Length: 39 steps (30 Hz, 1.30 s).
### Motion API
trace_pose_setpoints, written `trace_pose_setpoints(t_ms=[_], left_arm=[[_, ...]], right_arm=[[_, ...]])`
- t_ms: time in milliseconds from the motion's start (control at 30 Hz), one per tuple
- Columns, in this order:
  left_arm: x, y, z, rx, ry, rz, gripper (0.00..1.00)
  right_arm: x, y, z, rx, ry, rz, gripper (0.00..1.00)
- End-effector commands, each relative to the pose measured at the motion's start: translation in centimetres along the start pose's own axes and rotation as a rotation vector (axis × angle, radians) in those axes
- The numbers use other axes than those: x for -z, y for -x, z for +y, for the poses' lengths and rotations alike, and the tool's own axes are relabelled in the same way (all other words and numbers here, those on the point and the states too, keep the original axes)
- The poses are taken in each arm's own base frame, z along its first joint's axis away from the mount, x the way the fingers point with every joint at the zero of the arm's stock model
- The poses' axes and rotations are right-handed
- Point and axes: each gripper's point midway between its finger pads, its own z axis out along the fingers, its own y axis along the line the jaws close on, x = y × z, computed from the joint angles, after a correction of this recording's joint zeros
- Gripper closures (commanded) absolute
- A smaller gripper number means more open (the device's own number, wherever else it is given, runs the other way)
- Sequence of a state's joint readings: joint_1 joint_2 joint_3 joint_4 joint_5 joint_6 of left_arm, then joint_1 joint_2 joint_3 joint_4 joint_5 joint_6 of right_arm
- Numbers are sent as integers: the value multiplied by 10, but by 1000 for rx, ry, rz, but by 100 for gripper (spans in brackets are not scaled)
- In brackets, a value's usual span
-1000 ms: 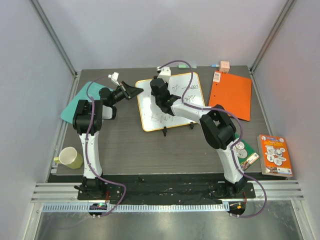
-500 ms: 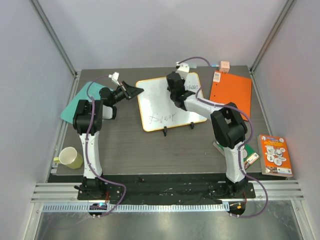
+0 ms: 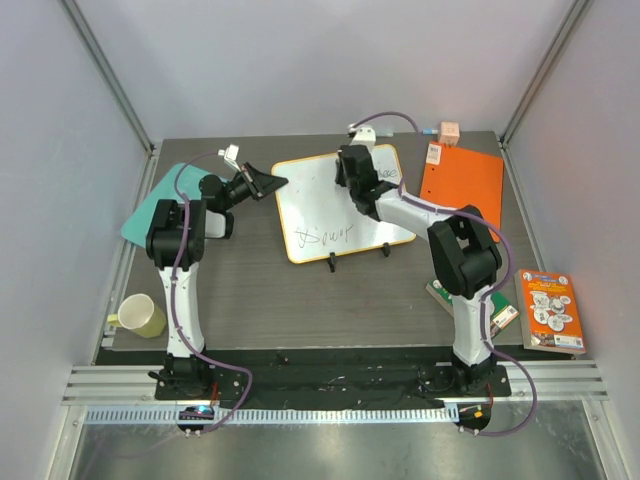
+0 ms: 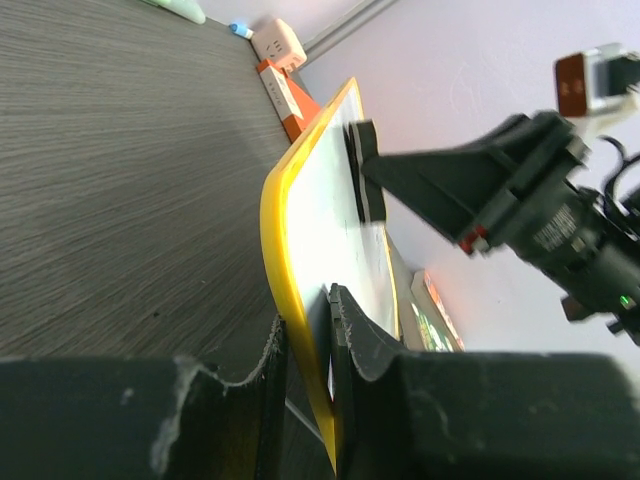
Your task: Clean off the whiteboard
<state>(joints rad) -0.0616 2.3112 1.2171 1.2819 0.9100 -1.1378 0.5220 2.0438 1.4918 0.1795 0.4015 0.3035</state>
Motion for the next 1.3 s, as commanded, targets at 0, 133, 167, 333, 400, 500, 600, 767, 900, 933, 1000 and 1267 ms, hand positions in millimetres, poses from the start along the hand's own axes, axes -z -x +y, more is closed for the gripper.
trace_pose_setpoints(t_ms=[0, 133, 167, 333, 400, 500, 600, 767, 900, 933, 1000, 1267], left_arm=[[-8, 4, -38, -256, -166, 5, 100], [-9, 3, -39, -257, -168, 8, 100], [-9, 2, -39, -257, -171, 12, 100], [-9, 1, -39, -255, -170, 12, 100], [-9, 2, -40, -260, -171, 10, 100], [-9, 2, -39, -257, -170, 11, 100], [-9, 1, -39, -257, -169, 11, 100], [-9, 2, -39, -260, -170, 11, 100], [-9, 3, -41, -262, -172, 10, 100], [-9, 3, -41, -264, -173, 11, 100], [-9, 3, -41, -262, -172, 10, 100], [-9, 2, -40, -260, -171, 10, 100]], right_arm=[[33, -84, 81, 112, 249, 203, 99], [39, -103, 121, 137, 323, 231, 99], [39, -97, 135, 131, 341, 222, 99], [26, -101, 137, 137, 286, 230, 99], [20, -92, 117, 145, 200, 214, 99], [15, -79, 77, 131, 87, 200, 99], [13, -66, 29, 96, -17, 197, 99], [17, -66, -44, 13, -126, 238, 99], [25, -61, -98, -15, -240, 237, 99], [26, -60, -110, -30, -274, 236, 99], [28, -65, -139, -67, -315, 258, 99], [38, -80, -150, -77, -284, 321, 99]])
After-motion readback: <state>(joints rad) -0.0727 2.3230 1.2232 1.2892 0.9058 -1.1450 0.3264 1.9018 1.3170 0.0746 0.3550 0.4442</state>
